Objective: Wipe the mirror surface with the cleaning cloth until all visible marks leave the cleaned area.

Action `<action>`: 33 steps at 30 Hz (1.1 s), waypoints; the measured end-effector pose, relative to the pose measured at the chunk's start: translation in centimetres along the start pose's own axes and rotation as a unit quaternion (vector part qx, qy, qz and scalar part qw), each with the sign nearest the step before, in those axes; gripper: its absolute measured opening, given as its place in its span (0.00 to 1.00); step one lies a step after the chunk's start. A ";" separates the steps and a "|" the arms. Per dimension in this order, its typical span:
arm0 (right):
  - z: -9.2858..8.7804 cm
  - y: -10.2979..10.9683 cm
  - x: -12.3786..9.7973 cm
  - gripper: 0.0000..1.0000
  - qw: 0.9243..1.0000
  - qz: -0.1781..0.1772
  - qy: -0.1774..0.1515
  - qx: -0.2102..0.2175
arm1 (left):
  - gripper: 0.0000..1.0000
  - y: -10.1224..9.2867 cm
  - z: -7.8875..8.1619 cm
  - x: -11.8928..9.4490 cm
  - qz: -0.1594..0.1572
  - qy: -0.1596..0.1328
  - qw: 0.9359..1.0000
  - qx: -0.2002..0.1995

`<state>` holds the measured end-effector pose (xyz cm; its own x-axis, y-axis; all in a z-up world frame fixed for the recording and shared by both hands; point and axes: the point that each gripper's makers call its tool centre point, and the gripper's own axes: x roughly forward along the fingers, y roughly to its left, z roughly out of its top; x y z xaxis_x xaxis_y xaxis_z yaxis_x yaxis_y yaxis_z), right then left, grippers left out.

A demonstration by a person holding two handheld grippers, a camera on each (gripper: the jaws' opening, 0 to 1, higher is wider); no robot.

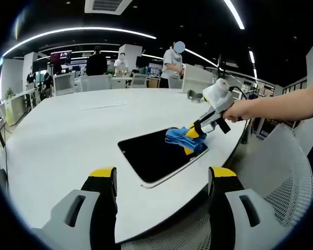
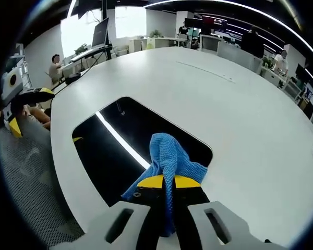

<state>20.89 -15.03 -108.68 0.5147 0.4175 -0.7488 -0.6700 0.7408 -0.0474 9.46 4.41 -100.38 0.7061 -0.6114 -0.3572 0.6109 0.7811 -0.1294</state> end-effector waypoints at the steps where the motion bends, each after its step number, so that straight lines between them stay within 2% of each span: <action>1: 0.1 -0.1 0.1 0.00 1.000 0.001 0.000 -0.001 | 0.69 0.0 0.0 0.0 0.000 0.000 1.000 0.000; 9: 0.7 -1.0 0.6 0.00 1.000 -0.007 0.001 0.006 | 0.68 0.0 0.0 0.0 -0.001 -0.001 1.000 0.000; 26: 2.1 -2.9 1.9 0.00 1.000 -0.024 0.009 -0.006 | 0.68 0.1 0.0 0.1 0.002 0.000 1.000 -0.002; 33: 2.3 -3.5 2.2 0.00 1.000 -0.027 0.004 0.006 | 0.68 0.1 0.0 0.0 0.002 0.001 1.000 -0.001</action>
<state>25.64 -15.50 -108.63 0.5460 0.3721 -0.7506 -0.6345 0.7687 -0.0804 9.51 4.46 -100.44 0.7081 -0.6080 -0.3590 0.6072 0.7839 -0.1300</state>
